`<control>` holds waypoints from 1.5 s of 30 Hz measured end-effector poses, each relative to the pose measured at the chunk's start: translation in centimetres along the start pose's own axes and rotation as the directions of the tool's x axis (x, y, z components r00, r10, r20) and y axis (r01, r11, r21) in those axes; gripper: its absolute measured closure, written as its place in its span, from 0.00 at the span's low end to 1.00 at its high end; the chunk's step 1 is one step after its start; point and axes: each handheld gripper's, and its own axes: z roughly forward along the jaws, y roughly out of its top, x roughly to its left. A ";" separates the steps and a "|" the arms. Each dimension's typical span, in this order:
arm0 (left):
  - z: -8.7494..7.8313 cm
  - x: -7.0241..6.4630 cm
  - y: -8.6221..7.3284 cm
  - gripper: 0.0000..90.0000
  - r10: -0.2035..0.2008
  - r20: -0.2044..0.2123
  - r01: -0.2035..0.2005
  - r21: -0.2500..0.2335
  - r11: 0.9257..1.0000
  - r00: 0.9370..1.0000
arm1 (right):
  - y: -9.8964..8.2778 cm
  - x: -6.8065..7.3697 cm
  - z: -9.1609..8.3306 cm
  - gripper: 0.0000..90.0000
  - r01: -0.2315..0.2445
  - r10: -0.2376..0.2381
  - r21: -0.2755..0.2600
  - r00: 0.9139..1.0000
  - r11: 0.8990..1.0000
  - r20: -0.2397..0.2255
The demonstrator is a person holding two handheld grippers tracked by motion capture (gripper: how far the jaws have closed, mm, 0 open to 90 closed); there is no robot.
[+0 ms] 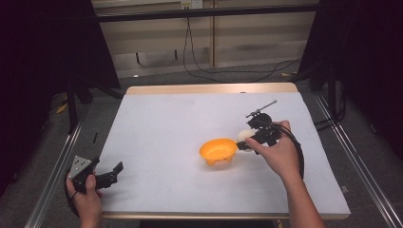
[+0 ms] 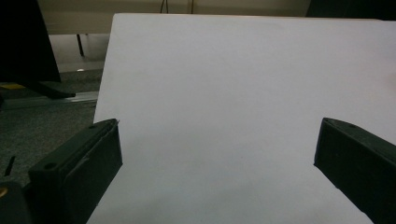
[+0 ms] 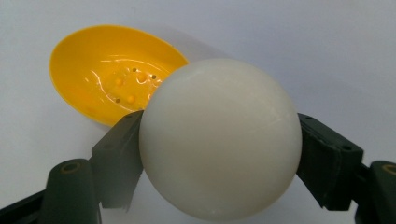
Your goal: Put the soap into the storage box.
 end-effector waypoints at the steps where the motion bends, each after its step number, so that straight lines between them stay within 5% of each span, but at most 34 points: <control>1: 0.0 0.0 0.0 0.01 0.000 0.001 0.000 0.000 1.000 1.000 | 0.1 0.1 0.0 0.26 -0.003 0.003 0.000 1.000 1.000 -0.001; 19: -0.1 0.1 0.0 0.01 0.005 -0.010 -0.005 -0.001 1.000 1.000 | 2.1 2.6 1.1 0.26 0.034 -0.034 0.011 0.999 0.999 -0.024; 45: 0.0 0.0 0.0 0.01 -0.006 0.000 0.006 0.000 1.000 1.000 | 3.0 5.2 5.1 0.26 0.060 -0.057 0.054 0.997 0.997 -0.055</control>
